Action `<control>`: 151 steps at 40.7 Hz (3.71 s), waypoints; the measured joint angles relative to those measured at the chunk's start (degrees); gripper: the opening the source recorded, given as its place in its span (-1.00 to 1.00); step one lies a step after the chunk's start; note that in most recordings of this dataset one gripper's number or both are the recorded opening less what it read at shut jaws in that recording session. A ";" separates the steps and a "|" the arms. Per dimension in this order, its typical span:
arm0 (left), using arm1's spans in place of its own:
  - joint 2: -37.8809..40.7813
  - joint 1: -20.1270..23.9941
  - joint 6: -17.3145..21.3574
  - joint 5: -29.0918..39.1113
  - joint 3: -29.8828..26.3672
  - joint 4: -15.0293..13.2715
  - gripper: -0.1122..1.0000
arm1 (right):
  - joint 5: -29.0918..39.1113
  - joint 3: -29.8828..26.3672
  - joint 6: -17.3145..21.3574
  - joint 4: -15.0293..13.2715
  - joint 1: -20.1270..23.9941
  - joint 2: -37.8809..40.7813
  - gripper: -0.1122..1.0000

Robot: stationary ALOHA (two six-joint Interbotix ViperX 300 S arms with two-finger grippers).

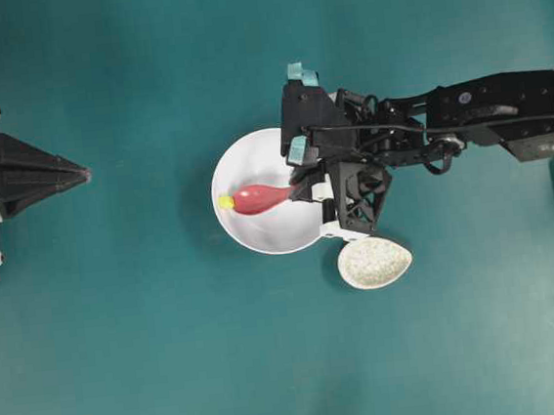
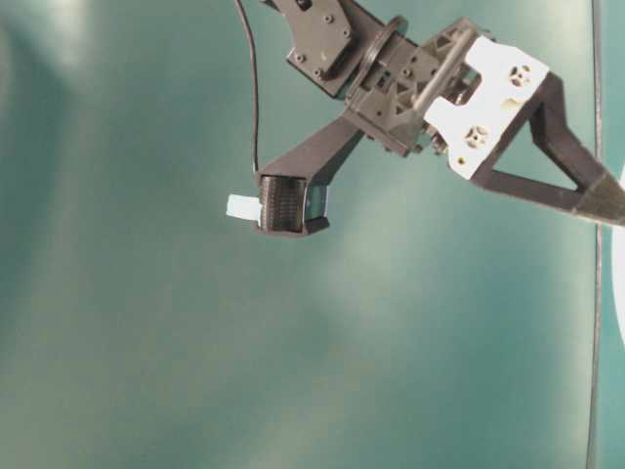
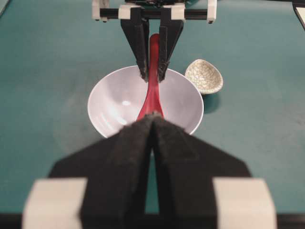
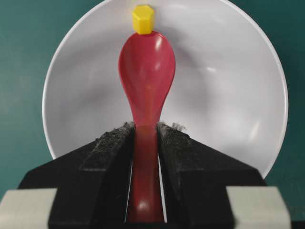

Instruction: Scoop the yellow hexagonal prism block from the bowl with a spoon using the right arm.

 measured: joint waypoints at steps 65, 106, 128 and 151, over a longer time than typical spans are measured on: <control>0.00 0.00 0.09 -0.09 0.00 0.00 -0.80 | -5.98 4.48 0.09 0.00 0.09 1.58 -0.39; 0.09 0.00 0.09 -0.35 0.09 0.00 -0.80 | -5.89 4.48 0.35 0.26 0.18 2.64 -0.39; 0.00 0.00 0.09 -0.35 0.00 0.00 -0.80 | -7.56 4.48 0.35 0.18 0.18 2.64 -0.39; 0.00 0.00 0.09 -0.44 0.00 0.00 -0.80 | -9.14 4.48 0.18 0.09 0.18 2.64 -0.39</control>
